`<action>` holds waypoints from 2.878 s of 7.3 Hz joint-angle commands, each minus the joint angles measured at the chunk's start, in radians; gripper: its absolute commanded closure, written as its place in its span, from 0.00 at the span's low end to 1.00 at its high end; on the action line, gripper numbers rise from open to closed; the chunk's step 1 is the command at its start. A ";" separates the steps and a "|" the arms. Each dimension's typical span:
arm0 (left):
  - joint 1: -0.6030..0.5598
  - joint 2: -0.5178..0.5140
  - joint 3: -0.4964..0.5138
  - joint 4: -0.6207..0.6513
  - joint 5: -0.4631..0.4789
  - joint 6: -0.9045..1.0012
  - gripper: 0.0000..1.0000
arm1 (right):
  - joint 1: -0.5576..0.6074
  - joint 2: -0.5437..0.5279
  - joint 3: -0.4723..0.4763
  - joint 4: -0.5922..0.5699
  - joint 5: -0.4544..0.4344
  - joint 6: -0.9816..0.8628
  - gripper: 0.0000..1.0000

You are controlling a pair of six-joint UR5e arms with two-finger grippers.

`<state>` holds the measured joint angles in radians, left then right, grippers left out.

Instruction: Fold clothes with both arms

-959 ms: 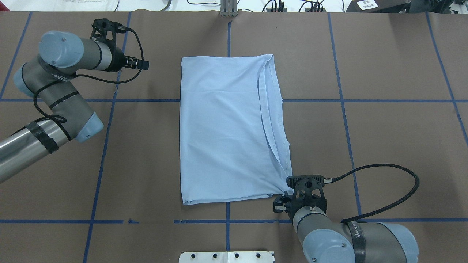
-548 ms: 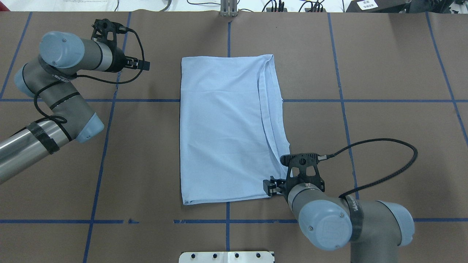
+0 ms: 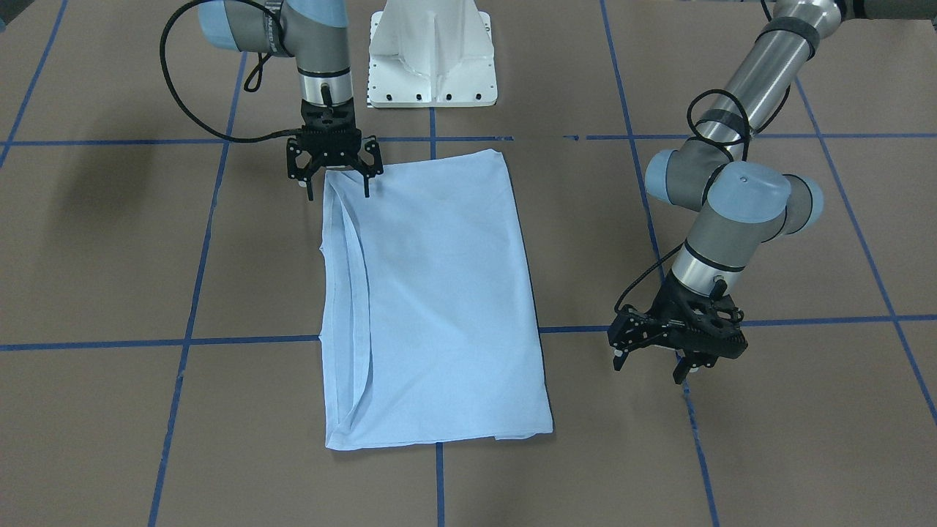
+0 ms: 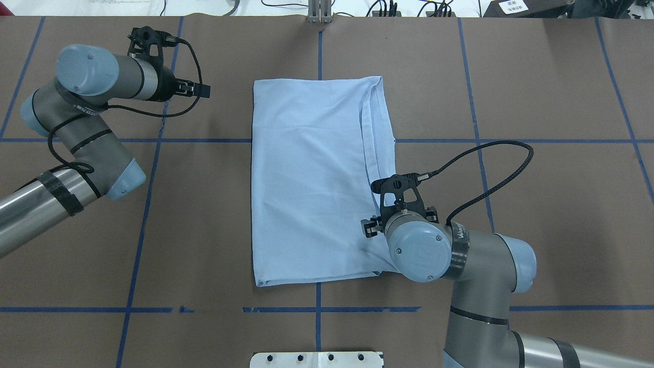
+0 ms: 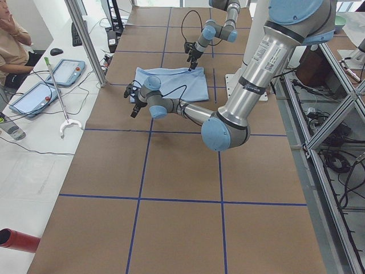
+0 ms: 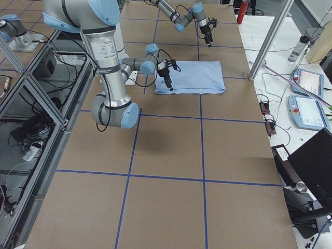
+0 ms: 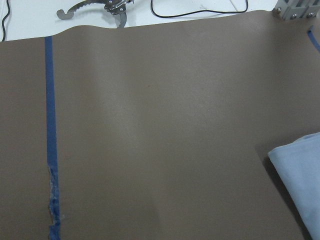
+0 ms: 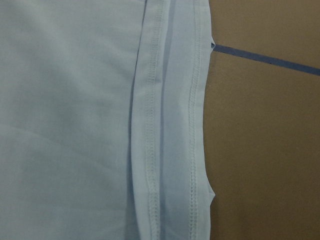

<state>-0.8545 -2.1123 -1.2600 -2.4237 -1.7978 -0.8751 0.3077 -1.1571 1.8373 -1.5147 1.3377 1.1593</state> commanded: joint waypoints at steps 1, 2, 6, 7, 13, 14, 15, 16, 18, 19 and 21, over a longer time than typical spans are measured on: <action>0.000 0.000 0.004 0.000 0.000 0.001 0.00 | 0.007 0.005 -0.062 0.001 0.008 -0.026 0.00; 0.000 0.000 0.005 0.000 0.000 0.001 0.00 | 0.007 0.007 -0.062 0.001 0.011 -0.029 0.00; 0.008 0.000 0.005 0.000 0.000 -0.001 0.00 | 0.093 -0.006 -0.058 -0.044 0.067 -0.102 0.00; 0.014 0.000 0.005 0.000 0.000 -0.001 0.00 | 0.108 -0.015 -0.044 -0.054 0.069 -0.102 0.00; 0.073 0.047 -0.184 0.018 -0.002 -0.209 0.00 | 0.185 -0.056 0.043 0.202 0.210 0.087 0.00; 0.121 0.101 -0.290 0.020 0.000 -0.296 0.00 | 0.185 -0.076 0.045 0.319 0.216 0.161 0.00; 0.197 0.151 -0.383 0.029 0.011 -0.415 0.00 | 0.180 -0.126 0.046 0.447 0.218 0.249 0.00; 0.262 0.199 -0.479 0.060 0.020 -0.477 0.00 | 0.176 -0.188 0.057 0.544 0.210 0.361 0.00; 0.464 0.303 -0.701 0.211 0.166 -0.634 0.00 | 0.151 -0.223 0.092 0.561 0.177 0.500 0.00; 0.562 0.310 -0.746 0.297 0.234 -0.709 0.00 | 0.131 -0.222 0.094 0.561 0.152 0.500 0.00; 0.672 0.298 -0.714 0.316 0.325 -0.897 0.37 | 0.128 -0.224 0.092 0.559 0.141 0.500 0.00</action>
<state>-0.2442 -1.8101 -1.9832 -2.1276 -1.5237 -1.6494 0.4395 -1.3788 1.9299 -0.9553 1.4868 1.6570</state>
